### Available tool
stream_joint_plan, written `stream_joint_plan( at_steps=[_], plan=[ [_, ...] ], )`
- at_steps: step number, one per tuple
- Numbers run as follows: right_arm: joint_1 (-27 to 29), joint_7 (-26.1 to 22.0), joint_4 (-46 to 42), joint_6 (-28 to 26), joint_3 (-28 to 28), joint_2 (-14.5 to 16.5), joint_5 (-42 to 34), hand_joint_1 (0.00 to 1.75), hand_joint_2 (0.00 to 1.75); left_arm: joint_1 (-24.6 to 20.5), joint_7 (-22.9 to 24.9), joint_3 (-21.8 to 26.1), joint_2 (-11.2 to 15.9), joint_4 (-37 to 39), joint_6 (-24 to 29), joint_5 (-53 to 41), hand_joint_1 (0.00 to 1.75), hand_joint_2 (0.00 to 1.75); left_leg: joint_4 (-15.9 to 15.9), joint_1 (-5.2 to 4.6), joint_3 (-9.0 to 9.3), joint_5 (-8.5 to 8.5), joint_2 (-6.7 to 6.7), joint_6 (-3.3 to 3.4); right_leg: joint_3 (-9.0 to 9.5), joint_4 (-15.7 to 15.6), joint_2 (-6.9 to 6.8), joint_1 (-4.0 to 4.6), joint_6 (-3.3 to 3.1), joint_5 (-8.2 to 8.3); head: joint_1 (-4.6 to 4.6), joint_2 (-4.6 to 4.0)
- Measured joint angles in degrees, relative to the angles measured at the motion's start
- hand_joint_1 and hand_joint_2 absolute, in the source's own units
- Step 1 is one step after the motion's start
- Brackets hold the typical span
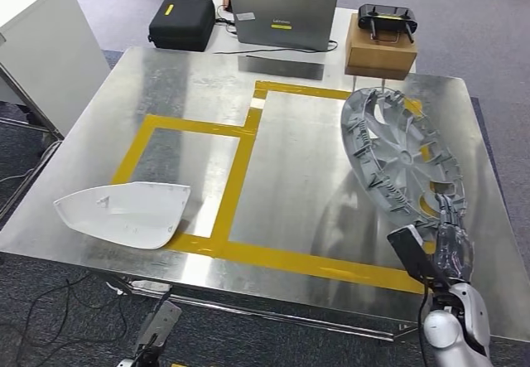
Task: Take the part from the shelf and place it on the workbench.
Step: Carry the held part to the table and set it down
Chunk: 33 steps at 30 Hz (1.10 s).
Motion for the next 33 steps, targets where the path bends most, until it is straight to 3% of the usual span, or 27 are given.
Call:
stream_joint_plan(
  at_steps=[3, 9, 14, 18, 23, 33],
  plan=[
    [0.6, 1.6, 0.0, 1.5, 0.3, -1.0, 5.9, 0.0, 0.0, 0.0, 0.2, 0.0, 0.0, 0.0, -0.1, -0.1, 0.0, 0.0, 0.0, 0.0, 0.0, 0.0, 0.0, 0.0, 0.0, 0.0, -0.01, 0.0, 0.0, 0.0, -0.01, 0.0],
    [2.7, 5.7, 0.0, 1.2, 2.6, -5.2, 28.0, 0.0, 0.0, 0.0, 0.8, -0.5, 0.0, 0.0, -0.2, -0.5, 0.0, 0.0, 0.0, -0.02, -0.06, -0.01, -0.02, 0.01, -0.03, 0.0, -0.02, -0.01, 0.0, 0.0, 0.01, 0.0],
    [3.5, 7.3, 0.1, 0.1, 4.8, -7.1, 38.3, 0.0, 0.0, -0.2, 1.0, -1.3, 0.0, 0.0, -0.2, -0.8, 0.0, 0.0, 0.0, -0.01, -0.05, -0.01, -0.02, 0.01, -0.07, 0.0, -0.03, -0.01, 0.0, 0.0, -0.01, 0.0],
    [3.7, 11.7, 0.4, -0.5, 8.6, -10.3, 40.4, 0.0, 1.75, -0.3, 1.1, -1.5, -0.1, 0.0, -0.2, -0.9, 0.0, 0.0, 0.0, -0.01, -0.06, -0.01, -0.01, 0.01, -0.07, 0.0, -0.02, -0.01, 0.0, 0.0, 0.0, 0.0],
    [4.1, 11.0, 0.4, -2.6, 11.1, -11.9, 40.4, 0.0, 1.75, -0.4, 1.1, -1.5, -0.2, 0.0, -0.1, -0.9, 0.0, 0.0, 0.0, -0.01, -0.05, -0.01, -0.01, 0.01, -0.08, 0.0, 0.0, 0.0, 0.0, 0.0, -0.01, 0.0],
    [4.4, 4.5, -0.8, -3.2, 9.5, -10.3, 33.5, 0.0, 1.75, -0.5, 1.1, -1.7, -0.3, 0.0, -0.1, -0.9, 0.0, 0.0, 0.0, -0.01, -0.05, 0.0, -0.01, 0.0, -0.06, 0.0, -0.01, -0.01, 0.0, 0.0, -0.01, 0.0]
  ],
)
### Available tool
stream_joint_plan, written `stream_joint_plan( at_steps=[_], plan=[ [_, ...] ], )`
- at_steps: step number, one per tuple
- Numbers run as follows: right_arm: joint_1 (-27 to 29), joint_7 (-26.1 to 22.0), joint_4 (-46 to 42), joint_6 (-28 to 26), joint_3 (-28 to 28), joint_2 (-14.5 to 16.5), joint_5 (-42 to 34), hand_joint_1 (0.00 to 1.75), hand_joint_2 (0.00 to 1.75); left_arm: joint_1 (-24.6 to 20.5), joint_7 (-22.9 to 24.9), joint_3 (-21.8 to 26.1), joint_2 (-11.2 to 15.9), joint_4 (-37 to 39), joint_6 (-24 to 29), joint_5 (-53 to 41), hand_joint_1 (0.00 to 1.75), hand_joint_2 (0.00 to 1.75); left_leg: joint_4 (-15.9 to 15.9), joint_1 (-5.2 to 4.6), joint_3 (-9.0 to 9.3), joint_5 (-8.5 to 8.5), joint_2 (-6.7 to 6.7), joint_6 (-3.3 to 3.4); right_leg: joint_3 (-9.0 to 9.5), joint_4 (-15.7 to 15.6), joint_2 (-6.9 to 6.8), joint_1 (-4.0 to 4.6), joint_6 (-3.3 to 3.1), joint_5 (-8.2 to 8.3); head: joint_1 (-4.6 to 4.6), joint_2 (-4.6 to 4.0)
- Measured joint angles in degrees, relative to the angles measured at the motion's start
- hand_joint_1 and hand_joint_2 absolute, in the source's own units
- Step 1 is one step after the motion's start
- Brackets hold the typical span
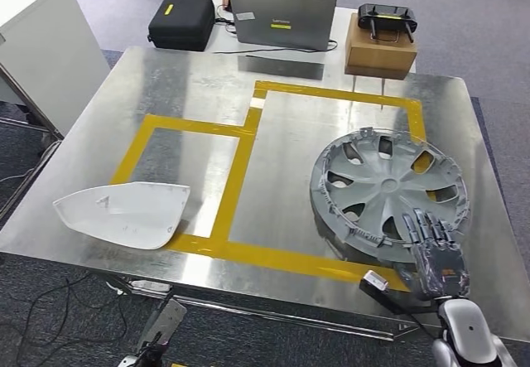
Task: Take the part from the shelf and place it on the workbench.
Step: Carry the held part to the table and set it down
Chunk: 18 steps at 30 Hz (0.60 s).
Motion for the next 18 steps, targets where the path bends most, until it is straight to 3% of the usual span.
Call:
stream_joint_plan(
  at_steps=[14, 18],
  plan=[
    [0.3, -0.3, -1.0, 0.4, -1.1, 1.2, -0.9, 0.0, 1.75, 0.0, 0.0, 0.0, 0.0, 0.0, 0.0, 0.0, 0.0, 0.0, 0.0, 0.0, 0.0, 0.0, 0.0, 0.0, -0.01, 0.0, 0.0, 0.0, 0.0, 0.0, 0.0, 0.0],
    [0.3, -2.1, -1.3, 2.2, -1.8, 1.7, -7.4, 0.0, 1.75, 0.0, 0.0, 0.0, 0.0, 0.0, 0.0, 0.2, 0.0, 0.0, 0.0, 0.0, 0.0, 0.0, 0.0, 0.0, -0.01, 0.0, 0.0, 0.0, 0.0, 0.0, 0.01, 0.0]
  ],
)
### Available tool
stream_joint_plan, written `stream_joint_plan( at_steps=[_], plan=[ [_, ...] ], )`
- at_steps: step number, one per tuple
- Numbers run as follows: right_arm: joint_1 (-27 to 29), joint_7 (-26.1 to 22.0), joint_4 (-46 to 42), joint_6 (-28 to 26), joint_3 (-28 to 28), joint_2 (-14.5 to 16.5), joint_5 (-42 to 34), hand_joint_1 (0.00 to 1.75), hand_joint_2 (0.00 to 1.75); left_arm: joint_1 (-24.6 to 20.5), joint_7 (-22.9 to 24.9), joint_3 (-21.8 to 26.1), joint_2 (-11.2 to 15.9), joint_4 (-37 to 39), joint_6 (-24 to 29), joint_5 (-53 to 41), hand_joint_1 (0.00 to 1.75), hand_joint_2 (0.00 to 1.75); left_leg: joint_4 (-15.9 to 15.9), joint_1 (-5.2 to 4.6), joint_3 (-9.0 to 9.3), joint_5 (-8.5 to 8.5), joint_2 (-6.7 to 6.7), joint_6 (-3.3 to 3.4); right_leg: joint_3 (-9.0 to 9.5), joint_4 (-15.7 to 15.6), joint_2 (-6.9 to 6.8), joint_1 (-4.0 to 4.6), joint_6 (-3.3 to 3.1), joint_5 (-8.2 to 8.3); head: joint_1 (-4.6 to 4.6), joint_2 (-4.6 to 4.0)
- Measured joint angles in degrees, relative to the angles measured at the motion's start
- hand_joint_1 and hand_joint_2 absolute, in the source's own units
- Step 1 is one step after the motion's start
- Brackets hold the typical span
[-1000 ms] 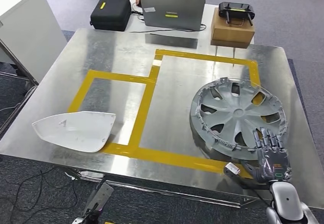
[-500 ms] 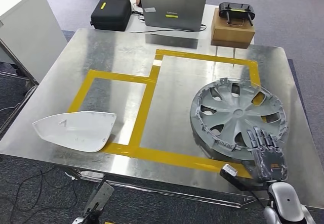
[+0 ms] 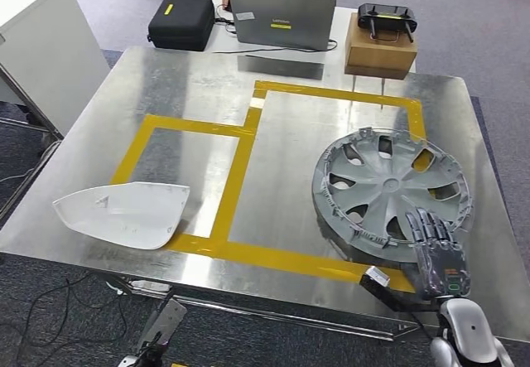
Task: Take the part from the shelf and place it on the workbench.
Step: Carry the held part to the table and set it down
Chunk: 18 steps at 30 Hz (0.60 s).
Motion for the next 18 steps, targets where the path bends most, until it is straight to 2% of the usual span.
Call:
stream_joint_plan(
  at_steps=[4, 14, 16, 18],
  plan=[
    [-0.1, -4.7, -1.4, 5.5, -1.0, 1.2, -17.4, 0.0, 1.75, 0.0, -0.4, 0.0, 0.1, 0.0, 0.0, 0.6, 0.0, 0.0, 0.0, 0.0, -0.01, 0.0, 0.0, 0.0, 0.0, 0.0, 0.0, 0.0, 0.0, 0.0, -0.01, 0.0],
    [-1.2, -9.7, -6.4, 17.3, -4.2, 2.9, -51.4, 0.0, 1.75, 0.4, -1.1, 0.2, 0.5, 0.0, 0.0, 1.7, 0.0, 0.0, 0.0, 0.0, -0.02, 0.0, 0.0, 0.0, 0.0, 0.0, 0.0, 0.0, 0.0, 0.0, 0.01, 0.0],
    [-1.4, -10.4, -7.4, 19.1, -4.5, 3.6, -55.8, 0.0, 1.75, 0.5, -1.2, 0.2, 0.6, 0.0, 0.0, 1.8, 0.0, 0.0, 0.0, 0.0, -0.02, 0.0, 0.0, 0.0, 0.0, 0.0, -0.01, 0.0, 0.0, 0.0, 0.0, 0.0],
    [-1.4, -10.5, -8.0, 19.5, -4.7, 4.1, -56.8, 0.0, 1.75, 0.6, -1.3, 0.2, 0.6, 0.0, 0.0, 1.9, 0.0, 0.0, 0.0, 0.0, -0.02, 0.0, -0.01, 0.0, 0.0, 0.0, -0.03, 0.0, 0.0, 0.0, 0.0, 0.0]
  ],
)
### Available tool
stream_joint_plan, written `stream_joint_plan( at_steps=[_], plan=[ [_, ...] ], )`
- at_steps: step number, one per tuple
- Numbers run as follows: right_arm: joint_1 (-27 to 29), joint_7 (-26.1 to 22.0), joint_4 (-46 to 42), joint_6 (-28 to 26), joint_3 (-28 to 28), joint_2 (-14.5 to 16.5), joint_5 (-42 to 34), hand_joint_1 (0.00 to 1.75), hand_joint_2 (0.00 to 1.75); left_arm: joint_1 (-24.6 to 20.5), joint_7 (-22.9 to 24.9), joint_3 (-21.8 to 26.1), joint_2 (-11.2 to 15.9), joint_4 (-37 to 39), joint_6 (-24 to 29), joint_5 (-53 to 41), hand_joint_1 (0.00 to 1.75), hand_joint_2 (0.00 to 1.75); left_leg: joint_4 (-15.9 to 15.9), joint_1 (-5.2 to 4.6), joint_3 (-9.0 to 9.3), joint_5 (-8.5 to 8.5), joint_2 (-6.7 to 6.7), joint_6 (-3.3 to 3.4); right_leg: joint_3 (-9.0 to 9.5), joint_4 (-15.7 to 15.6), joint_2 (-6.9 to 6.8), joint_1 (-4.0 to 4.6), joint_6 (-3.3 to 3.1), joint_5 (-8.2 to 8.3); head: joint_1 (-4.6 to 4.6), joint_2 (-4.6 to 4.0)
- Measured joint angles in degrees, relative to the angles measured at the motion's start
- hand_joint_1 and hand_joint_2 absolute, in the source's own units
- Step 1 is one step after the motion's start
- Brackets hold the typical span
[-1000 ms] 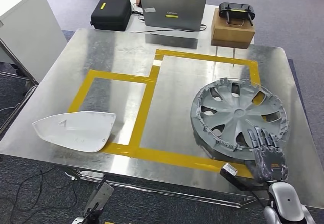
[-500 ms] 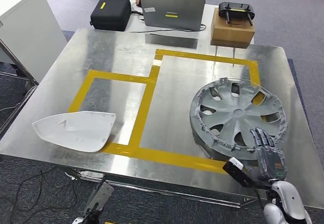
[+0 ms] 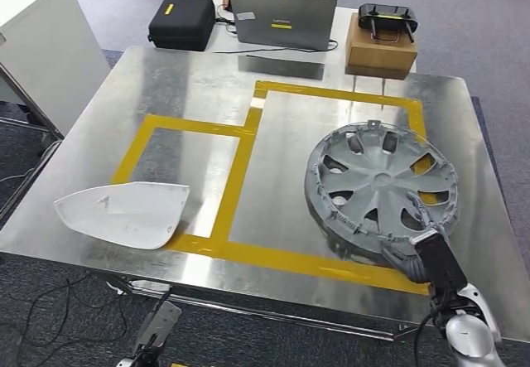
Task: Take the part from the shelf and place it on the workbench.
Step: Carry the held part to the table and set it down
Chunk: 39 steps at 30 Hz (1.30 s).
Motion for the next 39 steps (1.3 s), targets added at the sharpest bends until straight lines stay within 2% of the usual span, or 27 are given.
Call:
stream_joint_plan(
  at_steps=[3, 12, 14, 19, 22, 25, 29, 32, 36, 38, 39],
  plan=[
    [0.0, -0.1, -0.5, 0.5, -0.2, 0.5, -2.0, 0.0, 1.75, 0.1, 0.0, 0.0, 0.1, 0.0, 0.0, 0.0, 0.0, 0.0, 0.0, 0.0, 0.0, 0.0, 0.0, 0.0, 0.0, 0.0, 0.02, 0.0, 0.0, 0.0, -0.01, 0.0],
    [-1.5, -0.6, -0.9, 2.9, -0.1, 1.7, -18.3, 0.0, 1.75, 0.2, 0.0, 0.0, 0.2, 0.0, 0.0, 0.3, 0.0, 0.0, 0.0, 0.0, 0.0, 0.0, 0.0, 0.0, 0.0, 0.0, 0.02, 0.0, 0.0, 0.0, 0.01, 0.0],
    [-1.7, -0.4, -1.0, 3.0, -0.1, 1.7, -18.8, 0.0, 1.75, 0.2, 0.0, 0.0, 0.3, 0.0, 0.0, 0.3, 0.0, 0.0, 0.0, 0.0, 0.0, 0.0, 0.0, 0.0, 0.0, 0.0, 0.02, 0.0, 0.0, 0.0, 0.01, 0.0],
    [-1.9, 0.1, -1.0, 0.5, 0.0, 1.7, -12.2, 0.0, 1.75, 0.3, -0.1, 0.0, 0.4, 0.0, 0.0, 0.4, 0.0, 0.0, 0.0, 0.0, 0.0, 0.0, 0.0, 0.0, 0.0, 0.0, 0.01, 0.0, 0.0, 0.0, 0.0, 0.0],
    [-1.1, -1.7, -2.2, -1.9, 0.6, 1.8, -7.8, 0.0, 1.75, 0.4, -0.2, 0.0, 0.4, 0.0, 0.1, 0.6, 0.0, 0.0, 0.0, 0.0, 0.0, 0.0, -0.01, 0.0, 0.0, 0.0, -0.02, 0.0, 0.0, -0.01, 0.01, 0.0],
    [1.9, -4.1, -5.6, -7.9, 2.0, 3.2, 1.6, 0.0, 1.75, 0.7, -0.6, 0.1, 0.4, 0.0, 0.2, 1.2, 0.0, 0.0, 0.0, 0.01, 0.0, -0.01, -0.02, 0.0, 0.0, 0.0, -0.05, 0.02, -0.06, -0.07, 0.01, 0.0],
    [8.1, -6.7, -11.5, -18.9, 5.6, 7.2, 15.2, 0.0, 1.75, 1.1, -1.7, 0.3, 0.4, 0.0, 0.0, 1.9, 0.0, 0.0, 0.1, 0.01, 0.0, -0.19, -0.02, 0.03, 0.01, 0.0, -0.04, 0.01, -0.09, -0.15, -0.01, 0.0],
    [12.0, -7.2, -14.9, -25.8, 9.2, 9.9, 21.7, 0.0, 1.75, 1.2, -2.2, 0.4, 0.4, 0.0, 0.2, 2.1, 0.0, 0.0, 0.1, -0.05, 0.0, -0.3, -0.02, 0.17, 0.03, 0.0, -0.04, -0.05, -0.02, -0.2, -0.01, 0.0],
    [14.9, -7.1, -17.8, -29.1, 13.0, 11.8, 24.4, 0.0, 0.0, 1.3, -2.2, 0.5, 0.4, 0.0, 0.4, 2.3, 0.0, 0.0, 0.2, -0.37, 0.04, -0.25, -0.02, 0.52, 0.11, -0.1, -0.04, -0.38, 0.34, -0.11, -0.02, 0.0],
    [16.1, -7.5, -18.9, -30.9, 14.3, 12.4, 25.6, 0.0, 0.0, 1.3, -2.3, 0.7, 0.4, 0.0, 0.6, 2.7, 0.0, 0.0, -0.3, -0.23, 0.17, 0.25, 0.01, 0.93, 0.03, 0.0, -0.04, -0.43, 0.77, -0.24, -0.01, 0.0],
    [16.9, -7.8, -19.5, -32.2, 15.0, 12.8, 26.4, 0.0, 0.0, 1.3, -2.3, 0.8, 0.4, 0.0, 0.8, 3.0, 0.0, 0.0, -0.5, -0.05, 0.23, 0.51, 0.05, 1.15, -0.26, 0.6, -0.05, -0.42, 0.97, -1.01, 0.04, 0.0]
  ],
)
